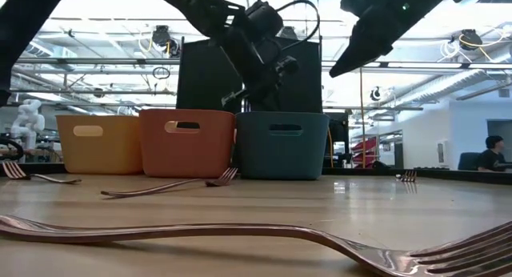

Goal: Sort silverware
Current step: Put the gold fork into the blue bin, then adjust the yellow bin

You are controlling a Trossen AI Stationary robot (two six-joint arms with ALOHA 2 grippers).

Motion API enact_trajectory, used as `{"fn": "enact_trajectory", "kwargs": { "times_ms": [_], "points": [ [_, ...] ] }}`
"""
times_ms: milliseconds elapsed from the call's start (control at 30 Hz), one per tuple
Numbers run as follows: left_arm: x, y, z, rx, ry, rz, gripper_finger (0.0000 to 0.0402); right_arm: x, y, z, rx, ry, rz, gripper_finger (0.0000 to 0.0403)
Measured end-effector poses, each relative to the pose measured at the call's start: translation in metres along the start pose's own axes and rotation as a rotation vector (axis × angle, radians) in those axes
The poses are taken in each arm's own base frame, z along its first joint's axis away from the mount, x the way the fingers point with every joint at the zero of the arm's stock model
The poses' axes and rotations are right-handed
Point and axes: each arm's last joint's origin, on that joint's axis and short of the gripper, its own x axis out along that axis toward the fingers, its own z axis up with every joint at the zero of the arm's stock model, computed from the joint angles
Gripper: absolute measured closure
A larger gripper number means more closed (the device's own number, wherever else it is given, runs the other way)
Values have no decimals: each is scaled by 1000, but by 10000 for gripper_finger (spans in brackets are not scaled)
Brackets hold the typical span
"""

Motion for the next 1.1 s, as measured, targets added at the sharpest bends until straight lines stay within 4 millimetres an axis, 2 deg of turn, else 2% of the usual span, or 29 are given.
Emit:
{"fn": "enact_trajectory", "kwargs": {
  "times_ms": [133,233,333,433,567,633,700,767,900,1000,1100],
  "points": [
    [-1,0,-1,-13,10,-5,315,0,-1,0,-13,0,-20,243],
    [-14,4,-7,-133,-8,24,314,0,-1,0,-21,1,-19,243],
    [-45,10,-20,-327,-47,73,313,0,0,0,-26,1,-17,243],
    [-84,12,-36,-566,-83,94,313,0,0,0,-39,-1,-16,243],
    [-139,-4,-80,-989,-127,109,313,0,0,2,-47,-22,-14,243],
    [-158,-21,-106,-1201,-107,89,313,0,0,3,-51,-30,-13,243],
    [-168,-44,-135,-1397,-42,58,313,0,0,5,-51,-46,-12,243],
    [-171,-68,-162,-1547,59,45,313,0,0,6,-48,-62,-12,243],
    [-163,-114,-215,-1749,269,77,313,-1,0,10,-23,-102,-10,243],
    [-141,-142,-243,-1836,375,93,315,-1,0,12,13,-119,-8,243],
    [-108,-172,-257,-1857,444,-13,341,-1,1,13,51,-127,2,243]
  ]
}}
